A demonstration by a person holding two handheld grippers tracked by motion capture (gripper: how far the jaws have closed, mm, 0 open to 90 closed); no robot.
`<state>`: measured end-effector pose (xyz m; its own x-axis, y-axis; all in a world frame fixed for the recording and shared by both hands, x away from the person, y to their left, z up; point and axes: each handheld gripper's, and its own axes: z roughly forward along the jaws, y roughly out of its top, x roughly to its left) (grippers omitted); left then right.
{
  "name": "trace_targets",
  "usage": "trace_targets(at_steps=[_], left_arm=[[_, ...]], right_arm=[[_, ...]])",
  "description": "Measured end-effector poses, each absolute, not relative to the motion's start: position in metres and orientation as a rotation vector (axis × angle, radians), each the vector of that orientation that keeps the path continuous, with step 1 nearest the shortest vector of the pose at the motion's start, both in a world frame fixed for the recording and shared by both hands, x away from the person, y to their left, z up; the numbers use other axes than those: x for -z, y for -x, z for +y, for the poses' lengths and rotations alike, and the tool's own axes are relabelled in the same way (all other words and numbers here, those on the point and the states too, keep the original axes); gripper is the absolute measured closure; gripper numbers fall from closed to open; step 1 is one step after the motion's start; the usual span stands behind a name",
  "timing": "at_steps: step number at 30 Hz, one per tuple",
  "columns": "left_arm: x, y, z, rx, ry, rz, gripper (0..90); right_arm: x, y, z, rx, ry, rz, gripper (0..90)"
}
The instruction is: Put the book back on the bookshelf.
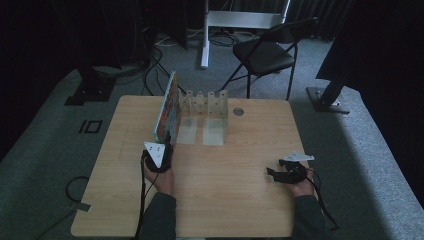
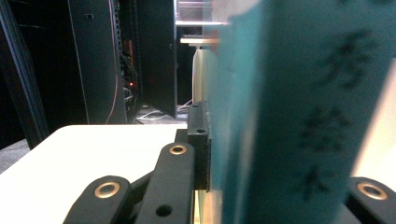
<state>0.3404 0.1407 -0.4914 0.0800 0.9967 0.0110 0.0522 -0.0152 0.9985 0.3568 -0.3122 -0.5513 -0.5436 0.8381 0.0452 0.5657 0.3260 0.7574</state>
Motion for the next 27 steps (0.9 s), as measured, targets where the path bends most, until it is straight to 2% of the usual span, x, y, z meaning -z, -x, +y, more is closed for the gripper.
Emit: trace_targets(at_steps=[15,27], left_arm=[[0.4916,-0.3409,0.1455,-1.151,-1.308,1.182,78.4],[0.4958,-0.3424,0.1484,-1.113,-1.357,1.186,68.9]], right_arm=[[0.5513,-0.3568,-0.3122,-1.063,-1.248,2.242,29.6],[0.5513,-0.3569,-0.3123,-1.063,-1.248,2.242,29.6]])
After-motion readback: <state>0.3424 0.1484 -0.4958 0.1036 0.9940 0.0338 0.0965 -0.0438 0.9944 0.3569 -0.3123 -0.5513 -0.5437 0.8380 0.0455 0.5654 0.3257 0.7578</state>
